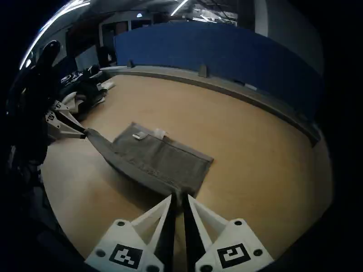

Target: Fold towel

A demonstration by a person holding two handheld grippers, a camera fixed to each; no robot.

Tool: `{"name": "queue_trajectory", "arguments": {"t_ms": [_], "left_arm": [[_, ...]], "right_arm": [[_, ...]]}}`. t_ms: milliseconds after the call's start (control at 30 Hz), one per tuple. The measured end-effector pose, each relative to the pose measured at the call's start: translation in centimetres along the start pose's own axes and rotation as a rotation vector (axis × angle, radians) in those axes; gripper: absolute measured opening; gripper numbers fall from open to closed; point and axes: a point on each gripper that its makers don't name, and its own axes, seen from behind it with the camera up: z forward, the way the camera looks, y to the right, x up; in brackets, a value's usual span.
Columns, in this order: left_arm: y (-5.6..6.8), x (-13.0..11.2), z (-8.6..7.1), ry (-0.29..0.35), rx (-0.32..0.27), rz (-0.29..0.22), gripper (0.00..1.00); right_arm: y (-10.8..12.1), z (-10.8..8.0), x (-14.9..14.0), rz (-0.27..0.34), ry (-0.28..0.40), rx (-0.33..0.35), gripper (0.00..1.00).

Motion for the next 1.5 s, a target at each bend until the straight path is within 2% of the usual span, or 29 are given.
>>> {"name": "queue_trajectory", "arguments": {"t_ms": [500, 700, 900, 1167, 1500], "left_arm": [[-3.8, 2.1, 5.4, -0.038, 0.044, 0.025, 0.11], [-4.9, 2.3, 7.3, -0.058, 0.042, 0.026, 0.11], [-5.4, 2.0, 8.4, -0.066, 0.038, 0.017, 0.11], [-6.0, 1.8, 9.6, -0.070, 0.049, 0.030, 0.13], [-7.0, 2.4, 10.9, -0.048, 0.086, 0.037, 0.21]], "right_arm": [[2.5, 5.3, 2.1, 0.011, -0.030, -0.013, 0.10], [3.2, 7.2, 2.2, 0.032, -0.048, -0.014, 0.10], [3.3, 8.2, 1.8, 0.036, -0.055, -0.012, 0.10], [3.8, 9.5, 1.6, 0.033, -0.069, -0.027, 0.11], [4.7, 10.9, 1.0, -0.002, -0.093, -0.083, 0.25]]}}
